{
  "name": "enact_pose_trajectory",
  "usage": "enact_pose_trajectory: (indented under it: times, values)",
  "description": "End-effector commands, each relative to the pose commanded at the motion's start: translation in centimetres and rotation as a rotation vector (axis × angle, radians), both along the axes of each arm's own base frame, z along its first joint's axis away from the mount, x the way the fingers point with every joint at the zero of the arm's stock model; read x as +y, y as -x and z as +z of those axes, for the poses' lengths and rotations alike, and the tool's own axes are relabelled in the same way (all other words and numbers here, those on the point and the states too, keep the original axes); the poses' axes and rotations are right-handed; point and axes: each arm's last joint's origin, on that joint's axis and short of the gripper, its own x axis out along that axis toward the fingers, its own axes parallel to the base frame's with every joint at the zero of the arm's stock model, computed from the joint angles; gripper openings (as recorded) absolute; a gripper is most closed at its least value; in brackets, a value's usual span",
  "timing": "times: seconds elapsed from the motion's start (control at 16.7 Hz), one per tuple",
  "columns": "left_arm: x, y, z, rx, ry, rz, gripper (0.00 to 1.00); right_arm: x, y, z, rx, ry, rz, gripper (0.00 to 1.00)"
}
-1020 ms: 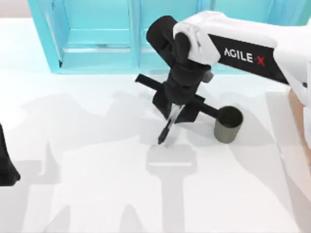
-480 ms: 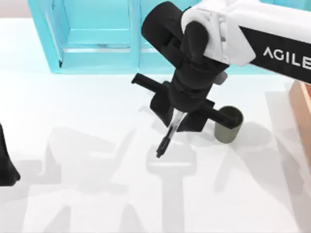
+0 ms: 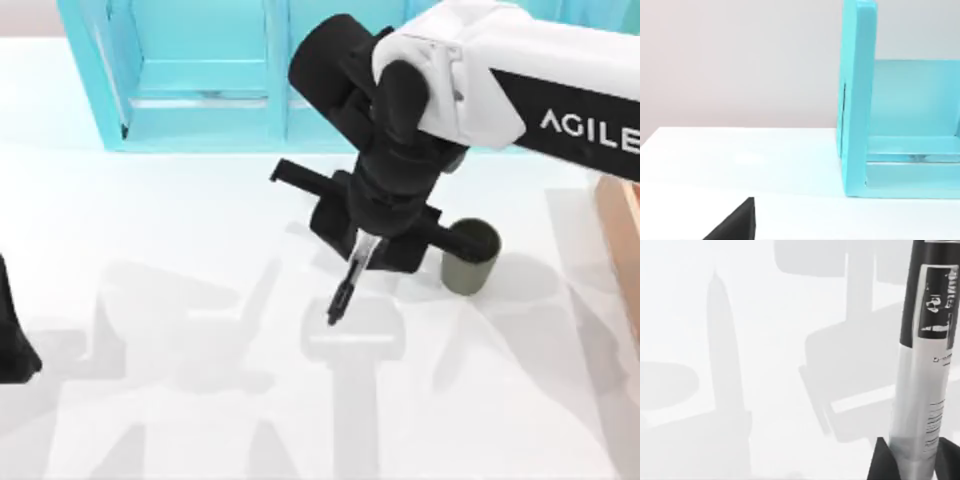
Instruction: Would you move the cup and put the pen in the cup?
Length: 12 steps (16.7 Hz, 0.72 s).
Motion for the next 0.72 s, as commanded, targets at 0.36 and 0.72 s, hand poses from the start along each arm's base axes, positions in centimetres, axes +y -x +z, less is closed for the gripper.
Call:
enact_pose_trajectory:
  times: [0.36, 0.72]
  values:
    - [0.0, 0.0, 0.0, 0.000, 0.000, 0.000, 1.00, 0.7, 1.0, -3.1, -0.384, 0.137, 0.196, 0.00]
    - [0.0, 0.0, 0.0, 0.000, 0.000, 0.000, 1.00, 0.6, 3.7, -5.7, -0.895, 0.344, 0.295, 0.00]
